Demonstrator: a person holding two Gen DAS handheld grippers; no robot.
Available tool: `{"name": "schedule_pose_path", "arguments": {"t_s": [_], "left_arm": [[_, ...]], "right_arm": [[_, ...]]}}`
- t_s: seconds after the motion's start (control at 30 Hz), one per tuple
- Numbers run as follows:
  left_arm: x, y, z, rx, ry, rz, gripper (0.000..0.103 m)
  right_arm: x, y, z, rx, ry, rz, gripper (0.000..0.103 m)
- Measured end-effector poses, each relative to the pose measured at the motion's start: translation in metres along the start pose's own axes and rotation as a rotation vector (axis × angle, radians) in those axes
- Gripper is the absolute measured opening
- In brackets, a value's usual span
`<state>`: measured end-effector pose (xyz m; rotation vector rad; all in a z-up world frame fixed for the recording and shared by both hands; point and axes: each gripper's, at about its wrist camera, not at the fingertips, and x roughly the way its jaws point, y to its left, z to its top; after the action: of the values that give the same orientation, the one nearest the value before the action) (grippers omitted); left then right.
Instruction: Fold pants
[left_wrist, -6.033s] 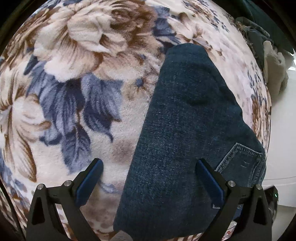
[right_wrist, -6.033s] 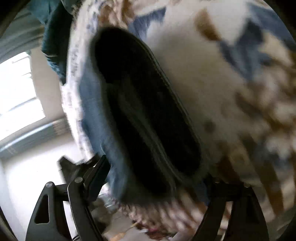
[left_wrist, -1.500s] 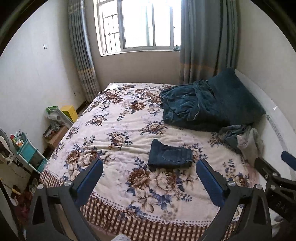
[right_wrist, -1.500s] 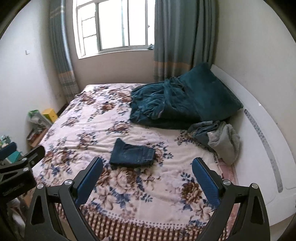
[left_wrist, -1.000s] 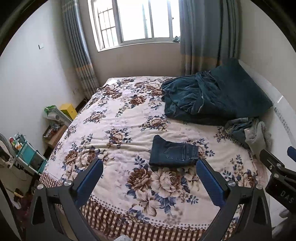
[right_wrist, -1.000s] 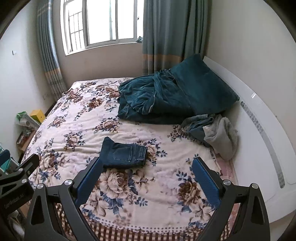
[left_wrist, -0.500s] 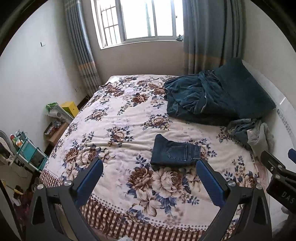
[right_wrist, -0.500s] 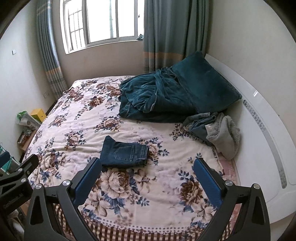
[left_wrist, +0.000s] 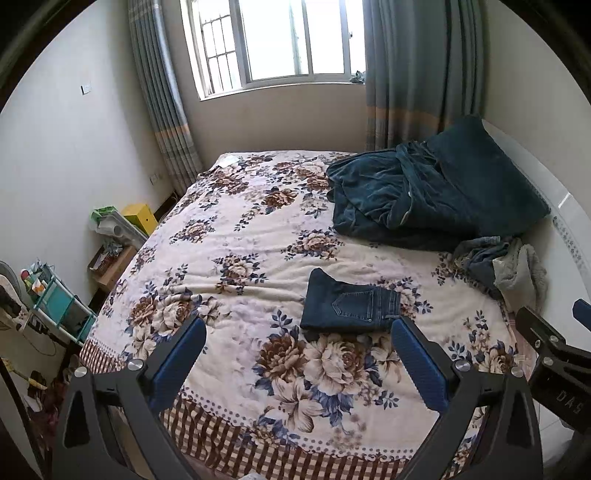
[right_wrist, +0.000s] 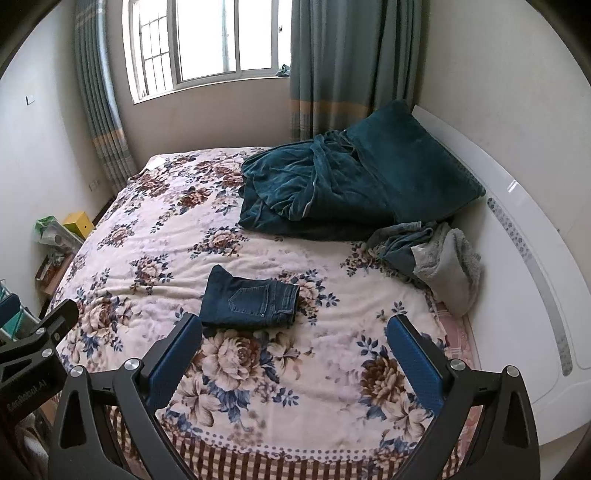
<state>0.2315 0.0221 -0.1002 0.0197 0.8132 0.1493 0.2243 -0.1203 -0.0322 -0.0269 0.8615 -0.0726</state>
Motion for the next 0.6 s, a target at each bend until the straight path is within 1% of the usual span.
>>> {"name": "schedule_pose_path", "arguments": {"t_s": [0.4,0.6], "left_arm": [[-0.0006,-0.0002,0.002,-0.002,0.005,0.004,0.103],[-0.0015,-0.0002,0.0033,0.002,-0.007,0.002,0.103]], "right_arm": [[-0.0013,0.0014,-0.0014,0.0,0.001,0.002,0.102],[-0.0017,0.002,-0.0021,-0.001,-0.002,0.005,0.102]]}}
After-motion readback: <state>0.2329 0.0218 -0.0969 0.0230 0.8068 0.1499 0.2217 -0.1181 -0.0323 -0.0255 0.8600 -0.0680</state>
